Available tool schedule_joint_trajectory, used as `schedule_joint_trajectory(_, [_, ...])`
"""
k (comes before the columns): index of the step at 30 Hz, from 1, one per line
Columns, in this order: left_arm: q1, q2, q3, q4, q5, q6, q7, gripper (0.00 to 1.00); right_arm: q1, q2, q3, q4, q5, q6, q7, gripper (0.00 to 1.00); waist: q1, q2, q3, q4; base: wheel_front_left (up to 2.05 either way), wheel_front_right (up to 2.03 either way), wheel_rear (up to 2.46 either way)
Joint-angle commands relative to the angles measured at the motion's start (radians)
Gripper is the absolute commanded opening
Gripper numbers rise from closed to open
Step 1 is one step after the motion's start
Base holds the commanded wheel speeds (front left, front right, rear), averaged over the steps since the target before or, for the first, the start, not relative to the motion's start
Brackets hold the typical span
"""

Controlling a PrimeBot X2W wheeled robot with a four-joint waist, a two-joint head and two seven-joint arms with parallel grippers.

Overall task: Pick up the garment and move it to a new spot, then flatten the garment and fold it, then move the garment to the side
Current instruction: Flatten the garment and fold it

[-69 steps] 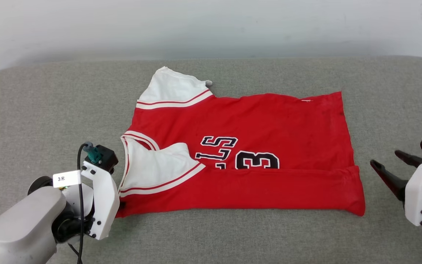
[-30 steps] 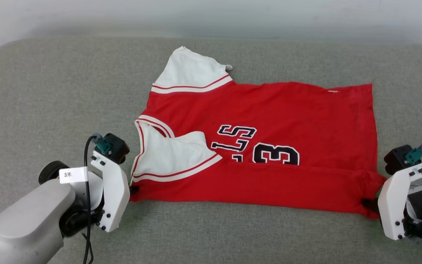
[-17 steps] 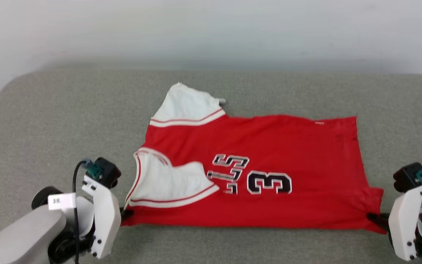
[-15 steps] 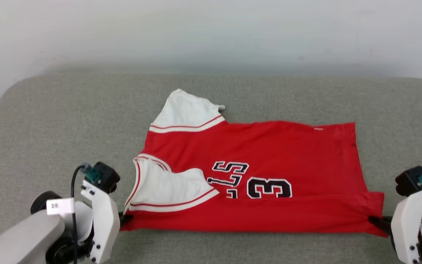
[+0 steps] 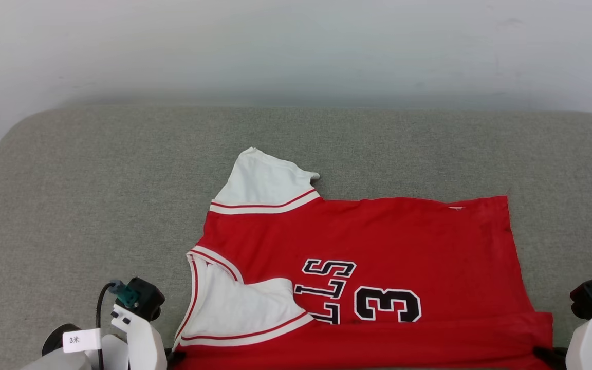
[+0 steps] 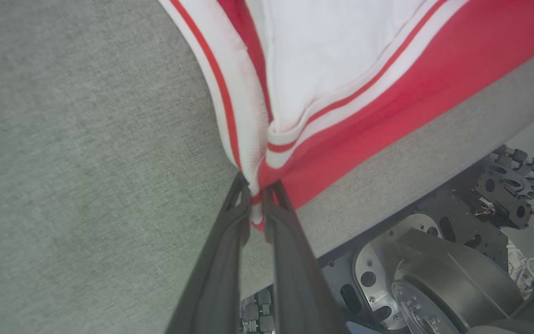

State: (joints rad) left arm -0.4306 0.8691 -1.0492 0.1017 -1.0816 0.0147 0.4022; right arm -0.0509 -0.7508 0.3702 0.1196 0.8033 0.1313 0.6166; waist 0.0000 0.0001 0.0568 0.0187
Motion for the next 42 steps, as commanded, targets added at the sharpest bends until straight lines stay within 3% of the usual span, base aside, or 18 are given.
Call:
schedule_joint_trajectory(1, [0.019, -0.003, -0.001, 0.02, -0.003, 0.008, -0.007, 0.0, 0.02, 0.015, -0.014, 0.004, -0.017, -0.001, 0.002, 0.0, 0.0, -0.0001, 0.013, -0.001, 0.0, 0.0, 0.0])
schedule_joint_trajectory(9, [0.041, -0.046, -0.018, 0.121, -0.015, -0.011, -0.022, 0.0, 0.036, 0.079, -0.005, 0.078, -0.066, -0.001, -0.009, 0.0, 0.0, -0.0001, 0.035, -0.005, 0.0, 0.0, 0.0])
schedule_joint_trajectory(10, [0.038, -0.047, -0.012, 0.13, -0.012, -0.01, -0.032, 0.22, 0.035, 0.085, -0.008, 0.082, -0.066, -0.001, -0.02, 0.27, 0.0, -0.0001, 0.033, -0.004, 0.0, 0.0, 0.0])
schedule_joint_trajectory(11, [0.029, -0.045, -0.008, 0.137, 0.003, -0.007, -0.049, 1.0, 0.033, 0.089, -0.012, 0.081, -0.071, -0.001, -0.037, 0.87, 0.0, -0.0001, 0.031, -0.004, 0.0, 0.0, 0.0])
schedule_joint_trajectory(12, [0.023, -0.044, -0.004, 0.143, 0.009, -0.003, -0.063, 1.0, 0.032, 0.094, -0.021, 0.081, -0.069, -0.001, -0.053, 1.0, 0.0, -0.0001, 0.027, -0.003, 0.0, 0.0, 0.0])
schedule_joint_trajectory(18, [0.004, -0.018, 0.02, 0.103, 0.037, 0.005, -0.122, 1.0, 0.04, 0.122, -0.071, 0.033, -0.097, -0.001, -0.171, 1.0, 0.0, -0.0001, -0.001, -0.006, 0.0, 0.0, 0.0])
schedule_joint_trajectory(20, [-0.01, -0.005, 0.05, 0.089, 0.048, 0.026, -0.167, 1.0, 0.038, 0.14, -0.106, 0.016, -0.121, -0.001, -0.221, 1.0, 0.0, -0.0001, -0.006, -0.01, 0.0, 0.0, 0.0])
schedule_joint_trajectory(27, [-0.105, 0.02, 0.12, 0.061, 0.129, 0.068, -0.284, 1.0, 0.021, 0.277, -0.25, -0.052, -0.272, -0.001, -0.438, 1.0, 0.0, -0.0001, -0.006, -0.034, 0.0, 0.0, 0.0])
schedule_joint_trajectory(32, [-0.215, -0.02, 0.154, 0.091, 0.157, 0.057, -0.301, 1.0, 0.025, 0.384, -0.346, -0.109, -0.389, -0.001, -0.548, 1.0, 0.0, -0.0001, 0.023, -0.06, 0.0, 0.0, 0.0])
schedule_joint_trajectory(37, [-0.322, -0.069, 0.164, 0.15, 0.158, 0.027, -0.263, 1.0, 0.044, 0.464, -0.378, -0.155, -0.441, -0.001, -0.576, 1.0, 0.0, -0.0001, 0.075, -0.089, 0.0, 0.0, 0.0])
schedule_joint_trajectory(42, [-0.465, -0.119, 0.157, 0.249, 0.138, -0.039, -0.142, 1.0, 0.035, 0.517, -0.379, -0.204, -0.467, -0.001, -0.592, 1.0, 0.0, -0.0001, 0.165, -0.135, 0.0, 0.0, 0.0])
